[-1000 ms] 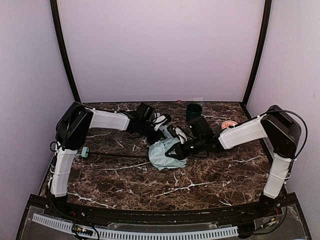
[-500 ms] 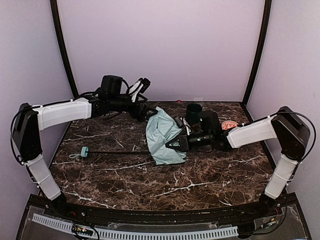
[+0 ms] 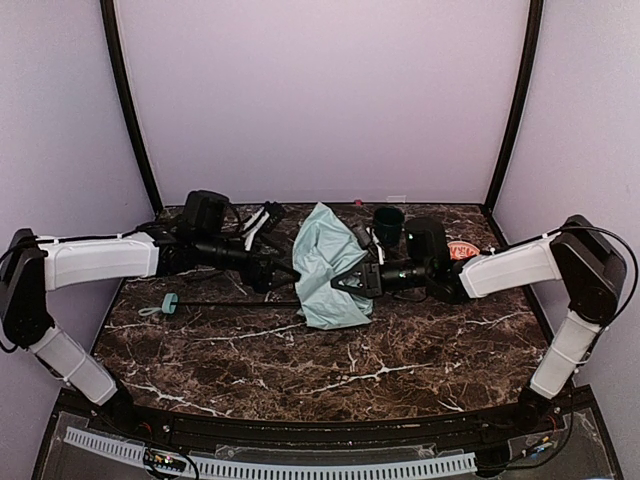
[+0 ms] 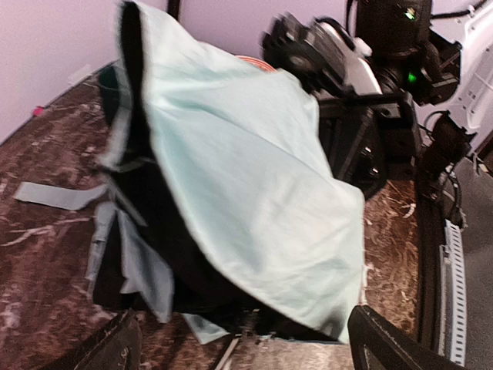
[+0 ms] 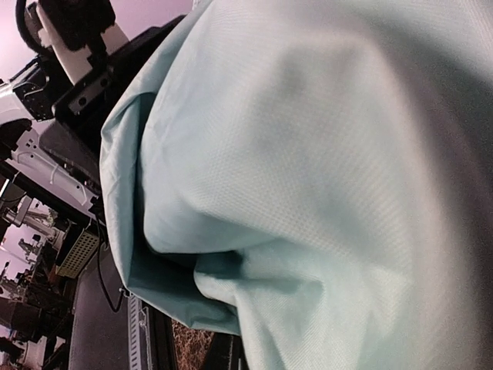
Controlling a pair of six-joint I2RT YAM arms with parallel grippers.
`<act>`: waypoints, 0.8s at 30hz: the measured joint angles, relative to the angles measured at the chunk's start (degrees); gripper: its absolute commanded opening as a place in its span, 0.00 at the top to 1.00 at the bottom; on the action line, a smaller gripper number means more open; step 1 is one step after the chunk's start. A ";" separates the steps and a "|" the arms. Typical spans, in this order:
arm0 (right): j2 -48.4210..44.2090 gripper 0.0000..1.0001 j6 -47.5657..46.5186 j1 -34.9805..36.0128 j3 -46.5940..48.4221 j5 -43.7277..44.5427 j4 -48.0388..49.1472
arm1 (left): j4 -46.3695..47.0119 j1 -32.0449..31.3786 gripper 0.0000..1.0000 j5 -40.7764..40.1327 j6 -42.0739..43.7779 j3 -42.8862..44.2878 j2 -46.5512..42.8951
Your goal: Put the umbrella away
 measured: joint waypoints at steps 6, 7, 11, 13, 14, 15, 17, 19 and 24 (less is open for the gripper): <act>-0.04 0.82 0.94 -0.02 -0.63 -0.02 0.96 | 3.37 -7.26 1.00 3.04 -2.27 0.11 6.40; -0.20 0.75 0.52 -0.02 -0.92 0.02 0.55 | 3.45 -7.41 1.00 2.99 -2.29 0.24 7.23; -2.75 0.58 -2.62 -0.35 -0.76 0.59 -5.42 | 3.93 -7.08 1.00 3.72 -2.27 0.24 8.17; -6.16 0.53 -5.68 -1.05 -0.02 0.37 -11.02 | 4.57 -7.08 1.00 3.96 -2.29 0.24 8.13; -7.96 0.50 -6.49 -1.53 0.33 0.35 -12.83 | 4.68 -7.08 1.00 4.07 -2.27 0.24 8.13; -10.32 0.50 -7.56 -2.16 0.90 0.39 -15.13 | 4.68 -7.08 1.00 4.11 -2.25 0.22 8.13; -14.78 0.49 -9.03 -3.48 2.54 1.16 -18.60 | 4.70 -7.13 1.00 4.35 -2.08 0.22 8.13; -17.11 0.46 -9.90 -4.11 4.74 2.56 -21.18 | 5.18 -7.21 1.00 4.46 -1.60 0.35 8.04; -11.34 0.48 -10.73 -4.09 12.66 6.23 -22.16 | 3.45 -8.20 1.00 4.22 -0.52 0.42 8.00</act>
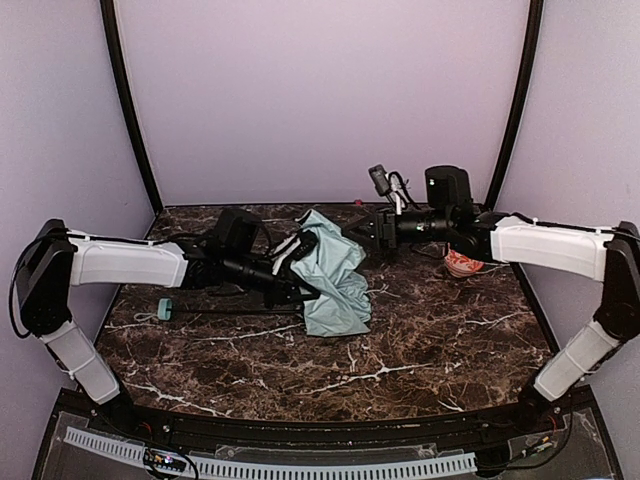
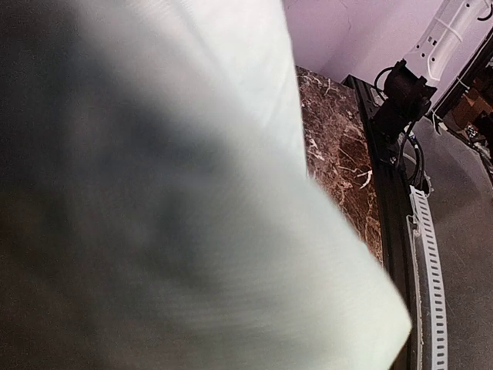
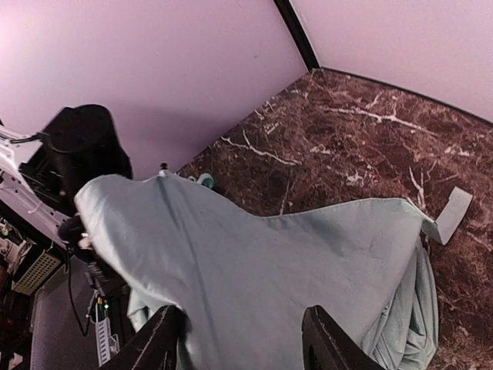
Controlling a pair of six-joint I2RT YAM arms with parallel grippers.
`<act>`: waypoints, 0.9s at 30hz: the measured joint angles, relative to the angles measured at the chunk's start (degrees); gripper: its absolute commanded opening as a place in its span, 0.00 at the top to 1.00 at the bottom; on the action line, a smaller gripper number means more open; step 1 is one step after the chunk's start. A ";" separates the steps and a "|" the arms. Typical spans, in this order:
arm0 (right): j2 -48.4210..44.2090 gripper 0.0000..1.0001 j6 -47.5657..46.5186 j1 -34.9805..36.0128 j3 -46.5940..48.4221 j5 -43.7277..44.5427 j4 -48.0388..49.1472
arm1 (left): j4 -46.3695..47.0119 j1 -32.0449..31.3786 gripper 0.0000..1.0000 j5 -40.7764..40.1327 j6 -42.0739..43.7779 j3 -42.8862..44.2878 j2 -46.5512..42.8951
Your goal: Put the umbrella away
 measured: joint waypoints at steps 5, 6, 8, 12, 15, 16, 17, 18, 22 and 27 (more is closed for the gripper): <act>10.78 0.87 -1.22 2.25 2.89 0.20 -1.05 | -3.58 -0.85 1.00 -1.84 0.76 0.15 0.00; 12.00 0.88 -1.11 2.89 2.89 0.02 -1.60 | -4.37 -0.87 1.00 -2.40 0.74 0.15 0.00; 13.84 0.91 -1.40 3.69 2.93 -0.22 -2.10 | -6.62 -0.90 1.00 -3.10 0.70 0.15 0.00; 17.25 0.95 -1.92 3.96 4.37 -1.90 -2.51 | -10.25 -1.25 1.00 -4.70 0.22 0.76 0.17; 21.73 0.96 -2.67 3.56 7.56 -4.59 -2.75 | -12.41 -0.83 1.00 -5.14 -1.05 1.86 1.62; 23.19 0.97 -2.99 3.37 8.35 -5.07 -2.75 | -13.25 -0.57 1.00 -5.16 -1.51 2.64 2.64; 24.81 0.97 -3.39 3.04 9.14 -5.68 -2.82 | -14.12 -0.22 1.00 -5.16 -1.88 3.50 3.82; 26.53 0.97 -3.67 2.60 10.03 -6.36 -2.95 | -15.37 0.39 1.00 -5.09 -2.43 5.09 5.84; 33.22 0.98 -5.07 0.15 12.79 -7.06 -2.84 | -15.28 3.82 1.00 -3.37 -5.25 9.60 13.35; 37.00 0.92 -7.45 -1.86 12.83 -6.21 -2.67 | -10.12 7.82 1.00 2.29 -8.17 12.20 17.64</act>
